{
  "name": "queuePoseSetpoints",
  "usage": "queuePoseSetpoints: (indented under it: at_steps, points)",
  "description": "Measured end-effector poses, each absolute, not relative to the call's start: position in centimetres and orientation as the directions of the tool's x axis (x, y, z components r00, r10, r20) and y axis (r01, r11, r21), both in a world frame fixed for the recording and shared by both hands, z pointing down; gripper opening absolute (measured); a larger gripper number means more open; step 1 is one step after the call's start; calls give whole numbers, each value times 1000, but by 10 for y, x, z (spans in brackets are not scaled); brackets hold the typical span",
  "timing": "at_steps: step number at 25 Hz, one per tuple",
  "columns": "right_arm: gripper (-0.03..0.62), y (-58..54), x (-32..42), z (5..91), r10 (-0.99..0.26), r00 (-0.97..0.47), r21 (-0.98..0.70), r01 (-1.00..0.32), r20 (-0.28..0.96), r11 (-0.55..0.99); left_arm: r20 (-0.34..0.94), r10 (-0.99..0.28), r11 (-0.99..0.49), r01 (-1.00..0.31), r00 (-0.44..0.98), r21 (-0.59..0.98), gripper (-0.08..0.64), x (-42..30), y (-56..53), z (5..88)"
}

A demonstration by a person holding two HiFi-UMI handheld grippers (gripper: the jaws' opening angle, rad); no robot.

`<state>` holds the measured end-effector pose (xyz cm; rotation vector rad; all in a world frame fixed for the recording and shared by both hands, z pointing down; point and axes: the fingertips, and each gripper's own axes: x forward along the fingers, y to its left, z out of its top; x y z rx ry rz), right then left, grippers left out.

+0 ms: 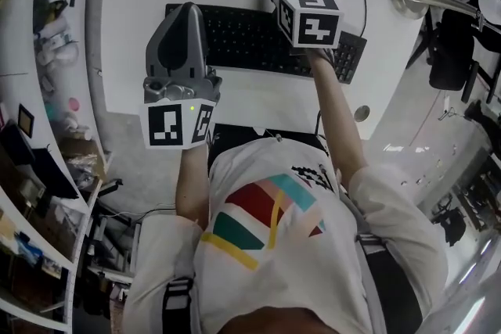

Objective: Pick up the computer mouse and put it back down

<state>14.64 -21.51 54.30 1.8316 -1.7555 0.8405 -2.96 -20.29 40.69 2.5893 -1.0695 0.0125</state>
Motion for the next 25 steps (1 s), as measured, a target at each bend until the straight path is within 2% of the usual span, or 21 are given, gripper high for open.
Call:
queuePoseSetpoints:
  at_steps: [3,15,25]
  points:
    - [322,-212,151,553,-676,-2,-78,-993,737,-83,137,-691,-650,-693,710,313,43,-31,-206,410]
    - [308,-214,157,551,-682,29,-79,-989,731,-126,127,-694,-651,-693,709,310,43,-31,-203,408]
    - [307,-211,151,515,-746,-65,-173,-982,663,-69,79,-703,-660,-690,706,295,43,-31,-190,377]
